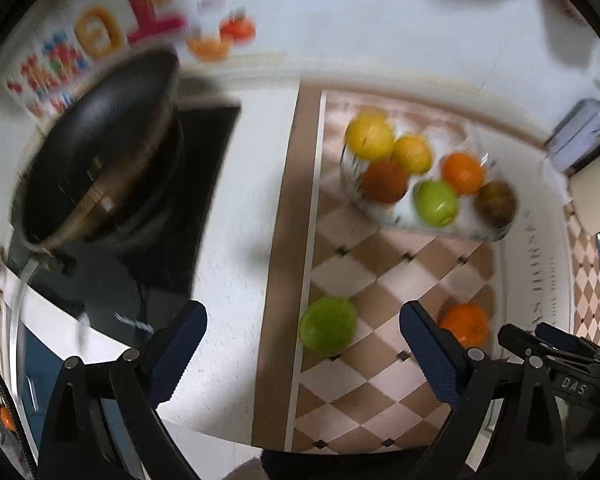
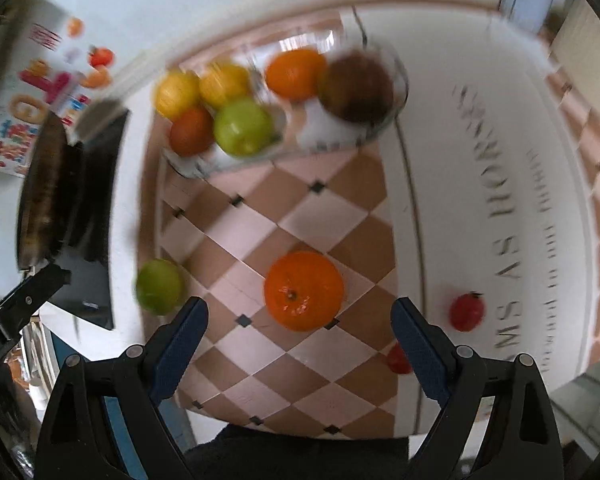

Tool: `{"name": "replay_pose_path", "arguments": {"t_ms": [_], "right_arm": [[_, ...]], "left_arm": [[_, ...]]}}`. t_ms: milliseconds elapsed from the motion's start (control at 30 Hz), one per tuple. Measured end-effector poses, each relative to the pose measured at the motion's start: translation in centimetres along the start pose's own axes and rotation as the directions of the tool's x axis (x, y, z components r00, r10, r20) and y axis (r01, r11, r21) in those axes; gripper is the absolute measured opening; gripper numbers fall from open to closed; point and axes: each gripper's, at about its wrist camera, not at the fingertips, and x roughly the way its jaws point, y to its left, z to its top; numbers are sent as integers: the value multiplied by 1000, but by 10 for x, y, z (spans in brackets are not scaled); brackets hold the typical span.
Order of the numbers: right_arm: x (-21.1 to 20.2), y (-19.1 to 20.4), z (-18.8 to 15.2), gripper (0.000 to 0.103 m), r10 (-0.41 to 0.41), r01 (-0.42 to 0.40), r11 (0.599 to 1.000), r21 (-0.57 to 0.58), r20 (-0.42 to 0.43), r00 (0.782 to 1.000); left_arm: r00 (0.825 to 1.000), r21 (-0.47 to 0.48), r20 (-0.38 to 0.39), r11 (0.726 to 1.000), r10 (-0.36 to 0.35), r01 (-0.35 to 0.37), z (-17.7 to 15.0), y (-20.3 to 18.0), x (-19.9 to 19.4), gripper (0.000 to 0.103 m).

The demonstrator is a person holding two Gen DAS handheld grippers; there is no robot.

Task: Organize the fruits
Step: 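Move the right tool toward the loose orange while the left tool approaches the green lime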

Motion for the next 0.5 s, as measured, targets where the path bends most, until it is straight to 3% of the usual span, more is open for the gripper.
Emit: {"name": "replay_pose_path", "arguments": {"t_ms": [67,167,433,500], "right_arm": [[25,-1,4,95,-6,6,1000,2,-48,999],[49,2,7,94,-23,21,1000,-14,-95,995],[75,8,11,93,-45,38,998,-50,-160,986],[79,8,12,90,-50,42,998,-53,-169,984]], "left_arm": [[994,-26,-107,999,-33,30,1,5,32,99],[977,-39,-207,998,-47,39,0,3,70,99],[952,38,-304,999,-22,35,-8,-23,115,98],[951,56,-308,998,-20,39,-8,-27,119,92]]}}
